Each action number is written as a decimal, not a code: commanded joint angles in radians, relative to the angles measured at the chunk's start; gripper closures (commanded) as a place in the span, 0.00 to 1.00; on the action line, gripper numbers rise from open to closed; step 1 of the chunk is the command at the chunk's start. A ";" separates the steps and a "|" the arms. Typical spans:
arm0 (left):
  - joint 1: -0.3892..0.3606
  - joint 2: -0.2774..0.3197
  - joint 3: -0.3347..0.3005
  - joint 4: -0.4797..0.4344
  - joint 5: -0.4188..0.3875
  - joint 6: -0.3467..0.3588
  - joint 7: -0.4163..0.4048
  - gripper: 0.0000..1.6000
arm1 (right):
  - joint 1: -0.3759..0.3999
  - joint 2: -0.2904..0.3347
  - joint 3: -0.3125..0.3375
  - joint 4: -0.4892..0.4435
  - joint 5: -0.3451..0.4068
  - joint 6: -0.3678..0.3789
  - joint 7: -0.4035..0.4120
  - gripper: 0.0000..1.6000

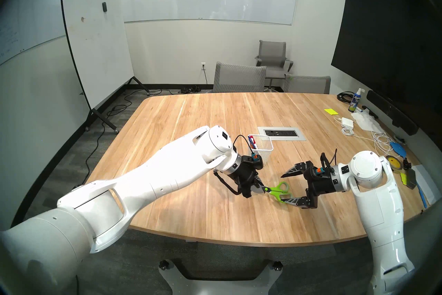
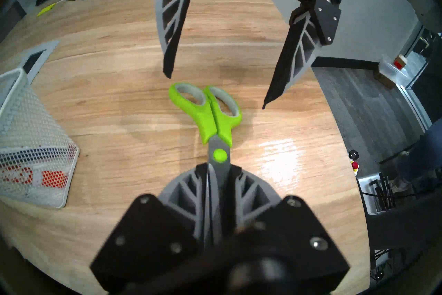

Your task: Place the pen, the marker, and the scissors into the pen holder

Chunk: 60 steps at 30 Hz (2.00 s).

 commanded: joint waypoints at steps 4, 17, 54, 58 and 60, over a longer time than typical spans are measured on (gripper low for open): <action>0.060 0.061 -0.079 -0.125 -0.042 -0.004 0.064 1.00 | 0.030 -0.007 0.025 0.021 0.025 0.005 0.000 0.00; 0.152 0.131 -0.141 -0.255 -0.070 -0.006 0.149 1.00 | 0.063 -0.024 0.089 0.076 0.069 0.046 0.004 0.00; 0.297 0.213 -0.232 -0.420 -0.106 -0.089 0.300 1.00 | 0.149 -0.012 0.098 0.222 0.194 0.326 0.021 0.00; 0.300 0.212 -0.234 -0.422 -0.107 -0.096 0.306 1.00 | 0.146 -0.010 0.093 0.225 0.201 0.332 0.021 0.00; 0.302 0.211 -0.235 -0.422 -0.108 -0.099 0.310 1.00 | 0.145 -0.009 0.091 0.225 0.208 0.337 0.021 0.00</action>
